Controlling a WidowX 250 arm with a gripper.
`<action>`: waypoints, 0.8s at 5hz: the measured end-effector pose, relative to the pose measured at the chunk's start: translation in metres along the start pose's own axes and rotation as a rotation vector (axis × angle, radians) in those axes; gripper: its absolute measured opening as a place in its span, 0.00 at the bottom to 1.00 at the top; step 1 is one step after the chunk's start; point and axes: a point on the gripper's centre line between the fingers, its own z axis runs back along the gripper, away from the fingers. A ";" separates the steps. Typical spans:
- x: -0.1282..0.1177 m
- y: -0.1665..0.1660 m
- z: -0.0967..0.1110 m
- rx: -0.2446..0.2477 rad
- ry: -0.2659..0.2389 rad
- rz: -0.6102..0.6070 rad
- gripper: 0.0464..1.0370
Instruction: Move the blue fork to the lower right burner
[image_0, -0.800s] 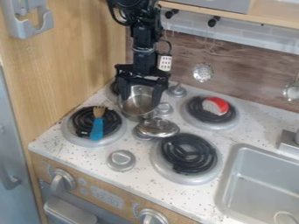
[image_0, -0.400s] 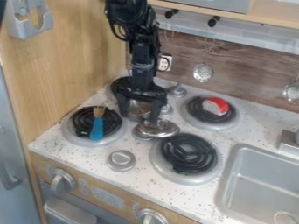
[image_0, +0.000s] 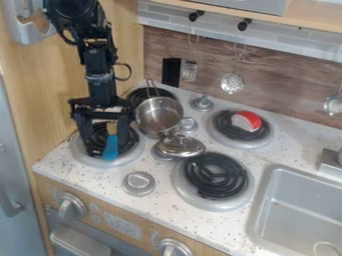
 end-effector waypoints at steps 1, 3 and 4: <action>-0.007 0.020 -0.007 0.013 0.003 0.032 0.96; 0.005 0.015 -0.009 0.000 -0.079 0.043 0.96; 0.006 0.012 -0.015 -0.005 -0.082 0.055 0.96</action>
